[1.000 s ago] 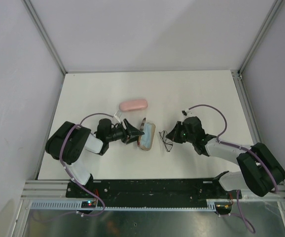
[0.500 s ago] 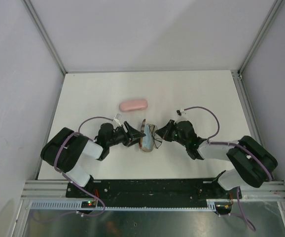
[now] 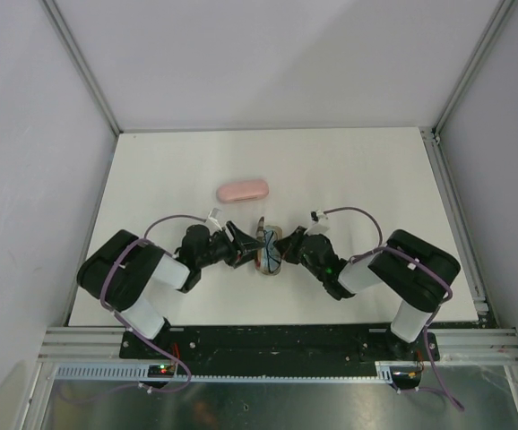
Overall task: Organize the sunglasses
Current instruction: Pick up the sunglasses from the sunglasses case, then place the sunglasses in the sunglasses case.
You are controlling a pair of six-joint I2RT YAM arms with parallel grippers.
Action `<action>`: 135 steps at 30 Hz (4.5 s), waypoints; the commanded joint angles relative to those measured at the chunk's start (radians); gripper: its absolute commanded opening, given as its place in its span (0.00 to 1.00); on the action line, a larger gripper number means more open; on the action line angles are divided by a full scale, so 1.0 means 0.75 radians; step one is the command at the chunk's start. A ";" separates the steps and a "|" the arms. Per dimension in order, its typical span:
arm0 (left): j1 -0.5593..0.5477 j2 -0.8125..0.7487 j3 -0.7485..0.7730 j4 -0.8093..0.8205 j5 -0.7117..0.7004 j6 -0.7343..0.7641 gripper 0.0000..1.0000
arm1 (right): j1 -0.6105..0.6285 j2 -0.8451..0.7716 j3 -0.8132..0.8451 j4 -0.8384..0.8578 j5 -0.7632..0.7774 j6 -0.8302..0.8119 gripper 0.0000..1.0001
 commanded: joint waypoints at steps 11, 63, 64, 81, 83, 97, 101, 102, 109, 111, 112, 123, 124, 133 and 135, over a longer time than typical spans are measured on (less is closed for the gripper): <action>-0.013 0.033 0.051 0.104 0.029 0.008 0.57 | 0.019 -0.243 -0.004 -0.292 0.235 -0.085 0.39; -0.060 0.124 0.110 0.102 0.096 0.061 0.56 | -0.101 -0.167 0.421 -1.061 -0.328 -0.261 0.00; -0.060 0.119 0.107 0.102 0.091 0.060 0.56 | -0.108 -0.181 0.411 -1.057 -0.328 -0.251 0.00; -0.067 0.039 0.064 0.108 -0.024 0.007 0.56 | -0.098 -0.257 0.146 -0.612 -0.233 0.088 0.00; -0.068 0.040 0.063 0.109 -0.024 0.007 0.57 | -0.088 -0.229 0.143 -0.567 -0.235 0.110 0.00; -0.083 0.068 0.072 0.124 0.001 0.009 0.56 | -0.118 -0.096 0.143 -0.430 -0.297 0.147 0.00; -0.083 0.076 0.078 0.128 0.008 0.009 0.56 | -0.126 -0.019 0.141 -0.371 -0.310 0.160 0.00; -0.084 0.078 0.081 0.128 0.011 0.010 0.56 | -0.124 -0.005 0.142 -0.347 -0.312 0.162 0.00; -0.088 0.101 0.095 0.129 0.036 0.019 0.56 | -0.120 0.072 0.142 -0.232 -0.375 0.173 0.00; -0.089 0.110 0.099 0.130 0.040 0.018 0.56 | -0.116 0.080 0.143 -0.207 -0.382 0.175 0.00; -0.089 0.113 0.101 0.131 0.042 0.020 0.56 | -0.114 0.081 0.143 -0.198 -0.387 0.176 0.00; -0.087 0.134 0.116 0.131 0.063 0.028 0.56 | -0.114 -0.021 0.142 -0.281 -0.409 0.164 0.00; -0.085 0.137 0.117 0.130 0.066 0.028 0.56 | -0.115 -0.032 0.142 -0.290 -0.409 0.163 0.00; -0.080 0.144 0.136 0.131 0.110 0.028 0.56 | -0.121 -0.031 0.141 -0.270 -0.451 0.162 0.00; -0.079 0.139 0.138 0.131 0.122 0.027 0.56 | -0.123 0.001 0.141 -0.238 -0.473 0.166 0.00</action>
